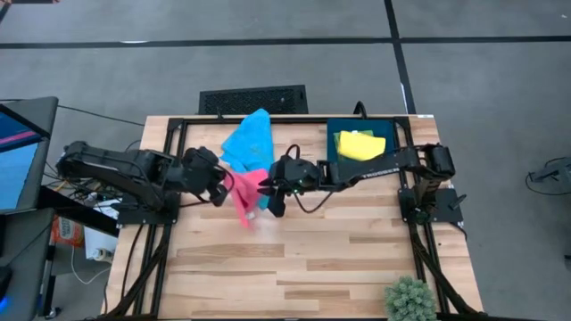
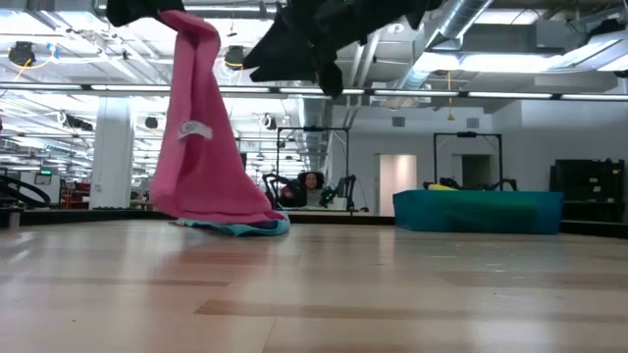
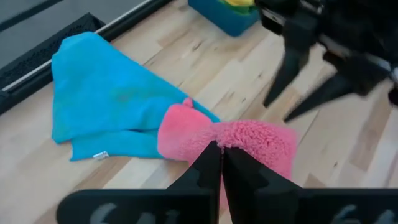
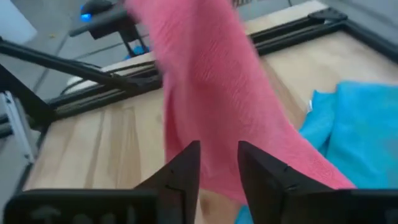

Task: Fold microfiber towels
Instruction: Fold the pink microfiber towel

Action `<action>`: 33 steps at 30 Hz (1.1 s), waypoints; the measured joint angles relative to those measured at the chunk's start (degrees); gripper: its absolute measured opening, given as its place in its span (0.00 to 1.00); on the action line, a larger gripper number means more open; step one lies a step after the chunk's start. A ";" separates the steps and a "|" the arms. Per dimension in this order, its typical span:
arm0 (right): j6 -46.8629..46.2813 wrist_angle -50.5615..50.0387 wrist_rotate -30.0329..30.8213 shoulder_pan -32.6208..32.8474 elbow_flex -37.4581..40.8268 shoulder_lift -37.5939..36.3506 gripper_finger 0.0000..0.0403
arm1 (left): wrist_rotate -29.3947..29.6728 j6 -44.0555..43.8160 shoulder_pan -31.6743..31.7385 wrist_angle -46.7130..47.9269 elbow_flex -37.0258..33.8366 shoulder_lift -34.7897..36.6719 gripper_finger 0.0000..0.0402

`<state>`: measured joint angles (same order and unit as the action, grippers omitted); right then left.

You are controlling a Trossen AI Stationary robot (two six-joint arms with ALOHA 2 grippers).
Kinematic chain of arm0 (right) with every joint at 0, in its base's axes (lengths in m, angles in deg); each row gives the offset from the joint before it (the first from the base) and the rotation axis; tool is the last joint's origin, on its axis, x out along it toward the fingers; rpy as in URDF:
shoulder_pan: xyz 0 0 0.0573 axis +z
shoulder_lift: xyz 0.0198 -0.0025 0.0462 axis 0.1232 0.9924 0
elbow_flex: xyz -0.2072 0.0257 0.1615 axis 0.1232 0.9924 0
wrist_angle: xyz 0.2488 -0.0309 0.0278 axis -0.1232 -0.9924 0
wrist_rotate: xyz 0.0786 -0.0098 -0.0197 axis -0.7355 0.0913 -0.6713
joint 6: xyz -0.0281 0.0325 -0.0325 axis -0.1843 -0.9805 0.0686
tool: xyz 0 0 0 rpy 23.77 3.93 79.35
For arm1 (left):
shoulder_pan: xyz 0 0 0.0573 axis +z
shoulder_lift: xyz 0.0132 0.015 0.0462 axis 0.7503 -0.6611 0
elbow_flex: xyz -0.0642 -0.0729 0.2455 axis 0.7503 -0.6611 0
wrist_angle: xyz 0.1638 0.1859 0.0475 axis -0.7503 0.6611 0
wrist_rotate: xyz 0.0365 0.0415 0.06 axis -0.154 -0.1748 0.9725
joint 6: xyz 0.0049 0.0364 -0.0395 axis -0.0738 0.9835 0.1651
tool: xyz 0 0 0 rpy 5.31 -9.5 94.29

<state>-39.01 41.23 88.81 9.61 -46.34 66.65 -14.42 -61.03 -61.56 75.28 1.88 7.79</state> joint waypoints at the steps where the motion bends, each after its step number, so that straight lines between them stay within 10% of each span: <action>1: 0.94 0.10 1.41 0.73 0.00 0.00 0.34 | 0.06 -0.30 0.00 -0.02 0.00 0.47 0.00; 7: 2.17 2.65 10.10 4.82 0.21 3.16 0.39 | 0.35 -0.67 -0.02 -0.15 0.00 2.29 0.00; 33: -5.94 24.07 10.92 4.90 -2.85 20.09 0.38 | 0.43 1.17 -0.02 -4.82 0.00 2.33 0.00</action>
<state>-44.95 65.30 99.72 14.51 -49.19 86.74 -13.98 -59.86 -61.59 70.45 1.88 10.12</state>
